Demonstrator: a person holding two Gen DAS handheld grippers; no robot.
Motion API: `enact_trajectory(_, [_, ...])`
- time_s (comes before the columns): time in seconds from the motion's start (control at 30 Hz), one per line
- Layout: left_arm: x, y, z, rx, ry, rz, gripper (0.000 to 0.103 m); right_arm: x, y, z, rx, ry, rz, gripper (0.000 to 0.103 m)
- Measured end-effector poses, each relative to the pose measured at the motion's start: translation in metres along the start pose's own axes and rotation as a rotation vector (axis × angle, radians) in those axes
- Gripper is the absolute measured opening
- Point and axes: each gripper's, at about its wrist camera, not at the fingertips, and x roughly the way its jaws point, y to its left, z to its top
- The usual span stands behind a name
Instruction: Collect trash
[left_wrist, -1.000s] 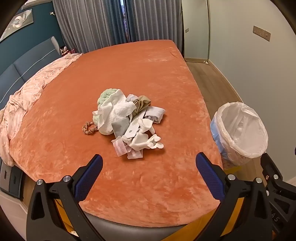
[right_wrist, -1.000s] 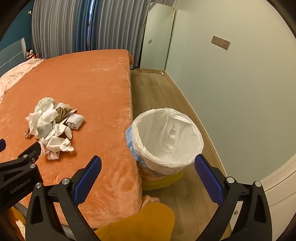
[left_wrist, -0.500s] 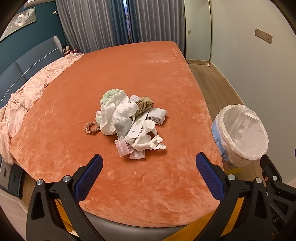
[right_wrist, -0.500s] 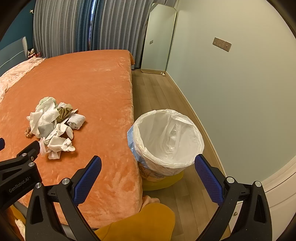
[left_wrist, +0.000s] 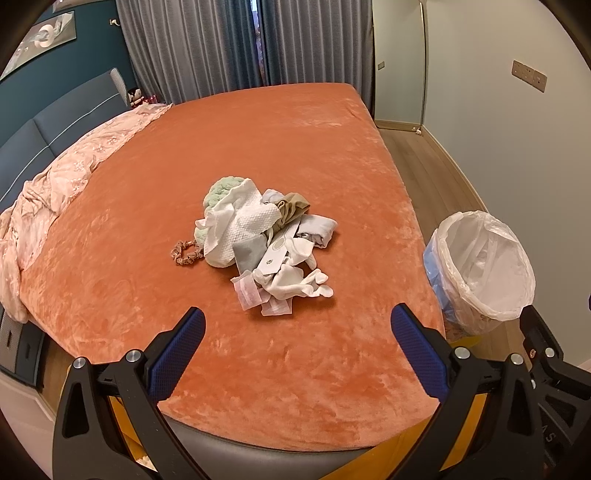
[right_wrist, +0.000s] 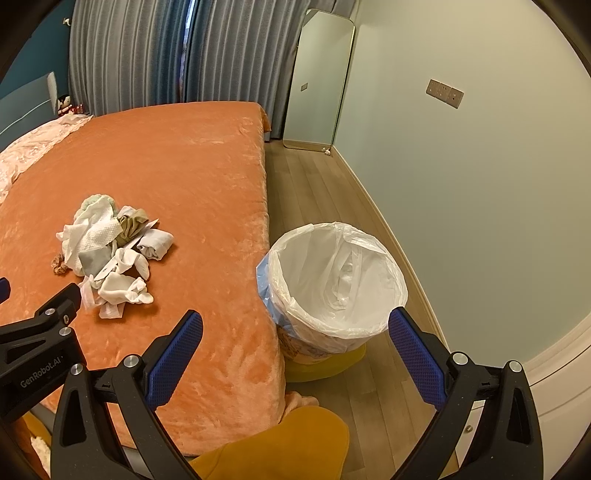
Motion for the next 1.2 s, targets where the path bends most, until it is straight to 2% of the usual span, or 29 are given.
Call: enact_trajectory(1.2, [-0.0015, -0.0014, 0.0000, 0.007, -0.021, 0.015, 0.096, -0.0025, 0.0016, 0.0018, -0.004, -0.006, -0.004, 0.096])
